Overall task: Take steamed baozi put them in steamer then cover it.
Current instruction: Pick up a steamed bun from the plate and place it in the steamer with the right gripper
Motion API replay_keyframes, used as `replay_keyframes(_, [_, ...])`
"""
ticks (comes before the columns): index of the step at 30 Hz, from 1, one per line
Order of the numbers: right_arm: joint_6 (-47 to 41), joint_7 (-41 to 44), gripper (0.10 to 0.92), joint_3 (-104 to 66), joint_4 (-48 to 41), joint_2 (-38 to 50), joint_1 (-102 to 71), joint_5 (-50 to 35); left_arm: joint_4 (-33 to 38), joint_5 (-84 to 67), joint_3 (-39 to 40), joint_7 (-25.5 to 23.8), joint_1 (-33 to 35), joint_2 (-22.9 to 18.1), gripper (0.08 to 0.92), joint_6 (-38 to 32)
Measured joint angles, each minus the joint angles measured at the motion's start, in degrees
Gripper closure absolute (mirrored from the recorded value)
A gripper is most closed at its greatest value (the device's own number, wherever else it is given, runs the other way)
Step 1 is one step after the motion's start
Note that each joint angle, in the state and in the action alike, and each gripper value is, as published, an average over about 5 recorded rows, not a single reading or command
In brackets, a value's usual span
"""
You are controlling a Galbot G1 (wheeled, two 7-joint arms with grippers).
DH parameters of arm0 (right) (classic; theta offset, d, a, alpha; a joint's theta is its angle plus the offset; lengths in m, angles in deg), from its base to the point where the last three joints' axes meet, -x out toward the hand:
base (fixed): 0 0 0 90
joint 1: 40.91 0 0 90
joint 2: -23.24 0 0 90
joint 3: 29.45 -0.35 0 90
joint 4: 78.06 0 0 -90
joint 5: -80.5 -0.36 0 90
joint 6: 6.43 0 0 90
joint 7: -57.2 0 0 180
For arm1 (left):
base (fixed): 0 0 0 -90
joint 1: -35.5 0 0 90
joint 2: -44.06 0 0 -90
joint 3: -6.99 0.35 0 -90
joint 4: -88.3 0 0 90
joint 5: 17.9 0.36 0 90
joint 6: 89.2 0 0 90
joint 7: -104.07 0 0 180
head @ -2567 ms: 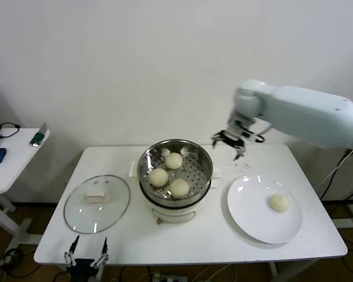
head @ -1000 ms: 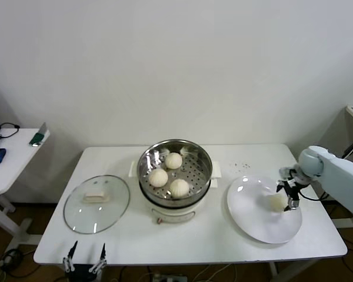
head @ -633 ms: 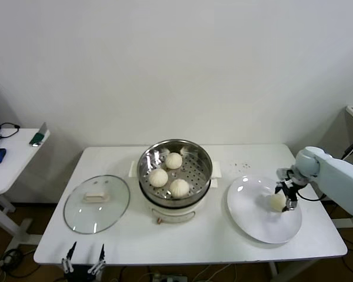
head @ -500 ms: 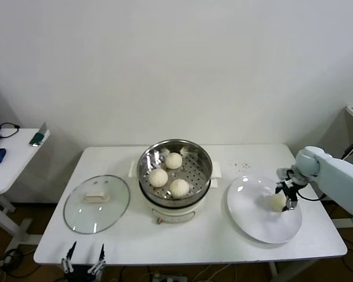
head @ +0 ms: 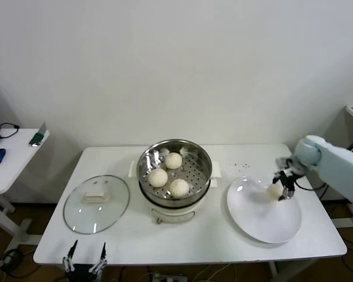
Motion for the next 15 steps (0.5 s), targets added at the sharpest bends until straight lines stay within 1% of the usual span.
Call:
replay_keyframes(6, [-2.0,-0.6,0.313,9.7,0.5,-4.3,12.2,-10.4,0.5,0.2,1.0,-0.1,-0.2,0.1,0.177,-0.1])
replay_keyframes(15, [-5.9,-2.3,0.313,21.7,2.1,-14.0,25.5,-27.5,2.4,1.0,2.8,-0.5,-0.3,0.5,0.177,0.3])
